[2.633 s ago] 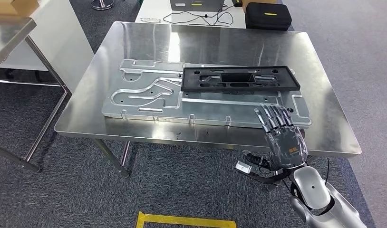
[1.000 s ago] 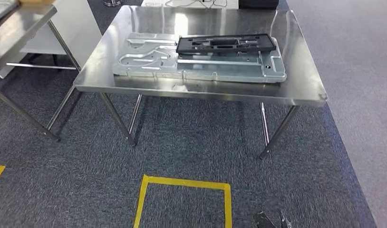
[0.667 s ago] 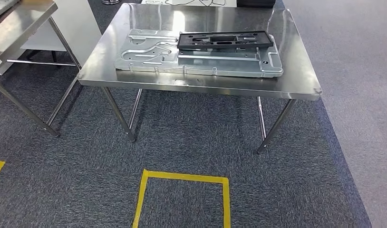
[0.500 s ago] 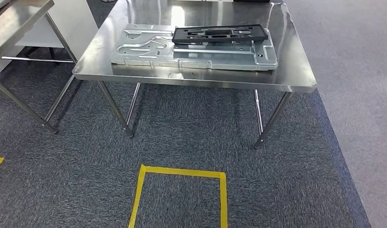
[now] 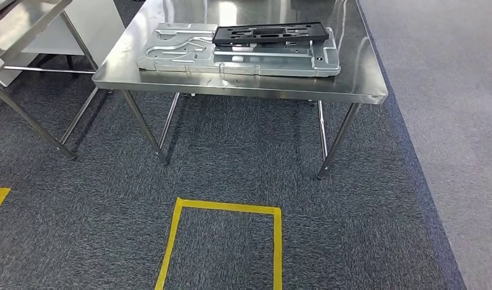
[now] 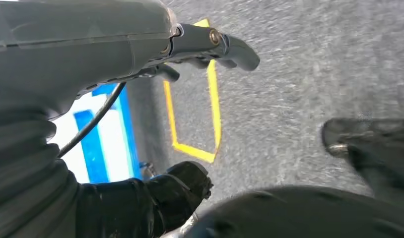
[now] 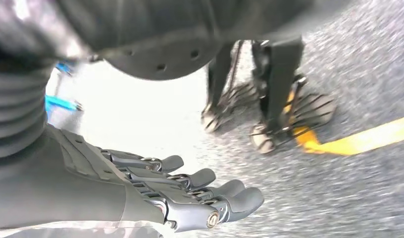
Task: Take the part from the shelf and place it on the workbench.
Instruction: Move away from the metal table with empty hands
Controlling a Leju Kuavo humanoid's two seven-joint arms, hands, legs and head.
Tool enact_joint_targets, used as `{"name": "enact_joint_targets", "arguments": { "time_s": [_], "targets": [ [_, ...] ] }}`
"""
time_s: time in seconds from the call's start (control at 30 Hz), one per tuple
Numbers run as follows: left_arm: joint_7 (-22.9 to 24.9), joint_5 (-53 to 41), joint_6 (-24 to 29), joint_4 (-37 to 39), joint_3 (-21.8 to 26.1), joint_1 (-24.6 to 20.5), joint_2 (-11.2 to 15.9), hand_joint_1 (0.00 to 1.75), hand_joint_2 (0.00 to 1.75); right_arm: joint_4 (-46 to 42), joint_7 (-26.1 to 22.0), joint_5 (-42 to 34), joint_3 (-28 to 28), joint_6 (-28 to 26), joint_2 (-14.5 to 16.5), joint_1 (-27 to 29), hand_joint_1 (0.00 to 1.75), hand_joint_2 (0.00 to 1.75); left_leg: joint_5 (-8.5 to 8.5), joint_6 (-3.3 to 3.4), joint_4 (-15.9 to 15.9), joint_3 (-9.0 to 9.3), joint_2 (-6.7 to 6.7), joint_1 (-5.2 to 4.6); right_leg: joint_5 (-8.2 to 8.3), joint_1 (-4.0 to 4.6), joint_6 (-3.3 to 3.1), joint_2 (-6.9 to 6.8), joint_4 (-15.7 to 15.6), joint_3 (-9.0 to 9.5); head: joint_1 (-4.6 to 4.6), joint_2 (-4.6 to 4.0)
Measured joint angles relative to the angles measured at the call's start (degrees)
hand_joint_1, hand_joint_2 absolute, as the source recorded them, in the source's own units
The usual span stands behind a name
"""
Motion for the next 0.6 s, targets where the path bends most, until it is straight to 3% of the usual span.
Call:
{"name": "enact_joint_targets", "arguments": {
  "time_s": [0.03,0.1,0.13,0.17,0.27,0.3,0.33,0.37,0.4,0.47,0.53,0.6],
  "targets": [
    [-0.3,-0.3,0.0,0.0,0.0,-0.1,0.1,0.00,1.75,0.1,-0.8,0.3,0.2,0.5,0.1,-0.1,0.00,1.75,-0.38,0.30,-2.5,1.39,-0.01,-0.34,0.63,-0.02,0.28,-0.05,-0.1,-0.18,-0.01,0.00],
    [-0.9,-0.6,-0.1,0.0,-0.1,-0.1,0.1,0.00,1.75,0.2,-1.3,0.6,0.5,0.8,0.1,-0.1,0.00,1.75,0.24,0.34,-4.2,1.37,0.06,-0.32,1.90,-0.08,1.00,-0.15,-0.6,-0.47,0.01,0.00],
    [-1.1,-0.7,-0.1,0.0,-0.1,-0.1,0.1,0.00,1.75,0.3,-1.1,0.8,0.6,0.7,0.0,-0.1,0.00,1.75,1.09,0.48,-4.5,0.92,0.18,-0.23,1.54,-0.15,1.32,-0.09,-0.5,-0.67,-0.02,0.00],
    [-1.3,-0.8,-0.1,0.0,-0.1,-0.1,0.1,0.00,1.75,0.4,-0.8,0.9,0.7,0.4,-0.1,-0.1,0.00,1.75,1.97,0.71,-4.7,0.38,0.34,-0.08,-0.01,-0.17,1.58,-0.01,0.4,-0.98,0.01,0.00],
    [-1.5,-0.8,0.0,0.0,-0.1,0.1,0.1,0.00,1.75,0.6,0.3,1.0,0.9,-0.7,-0.3,0.0,0.00,0.44,4.02,1.12,-4.6,-2.07,0.77,0.02,-8.61,-0.38,2.22,0.07,8.9,-2.45,0.05,0.00],
    [-1.5,-0.7,0.0,0.0,-0.1,0.2,0.1,0.00,1.75,0.6,0.5,1.0,0.9,-0.8,-0.3,0.1,0.00,0.00,4.56,1.07,-4.2,-3.12,0.85,0.00,-9.94,-0.45,2.45,0.05,12.1,-2.64,0.05,0.00],
    [-1.5,-0.7,0.0,0.0,-0.1,0.2,0.1,0.00,1.75,0.7,0.6,1.0,0.9,-1.0,-0.4,0.1,0.00,0.00,5.05,1.00,-3.8,-4.22,0.95,-0.01,-9.82,-0.51,2.60,0.05,13.9,-2.30,0.05,0.00],
    [-1.5,-0.6,0.1,0.0,-0.1,0.2,0.1,0.00,1.75,0.7,0.7,1.1,0.9,-1.0,-0.4,0.1,0.00,0.00,5.45,0.90,-3.2,-5.35,1.04,-0.02,-8.57,-0.54,2.66,0.04,14.0,-1.09,0.06,0.00],
    [-1.3,-0.5,0.1,0.0,-0.1,0.2,0.1,0.00,1.75,0.7,0.7,1.1,0.9,-1.0,-0.5,0.1,0.00,0.00,5.78,0.77,-2.6,-6.44,1.11,-0.02,-7.04,-0.56,2.60,0.03,11.9,1.18,0.06,0.00],
    [-1.0,-0.2,0.3,0.0,-0.1,0.1,-0.1,0.00,0.87,0.7,0.7,1.1,0.9,-0.9,-0.6,0.0,0.00,0.00,6.27,0.46,-1.2,-8.17,1.20,-0.07,-6.39,-0.45,2.15,0.01,4.2,6.93,0.03,0.00],
    [-0.6,-0.1,0.4,0.0,-0.1,0.0,-0.2,0.00,0.00,0.7,0.6,1.3,0.9,-0.8,-0.7,0.0,0.00,0.00,6.76,-0.08,-0.4,-9.08,1.22,-0.11,-7.65,-0.13,1.54,-0.02,-1.0,10.05,0.03,0.00],
    [-0.4,0.0,0.4,0.0,0.0,0.1,-0.2,0.00,0.00,0.7,0.6,1.7,1.0,-0.7,-0.7,0.0,0.00,0.00,7.50,-0.77,-0.4,-9.41,1.23,-0.11,-7.46,0.04,0.82,-0.04,-2.0,9.97,0.07,0.00]
  ]
}}
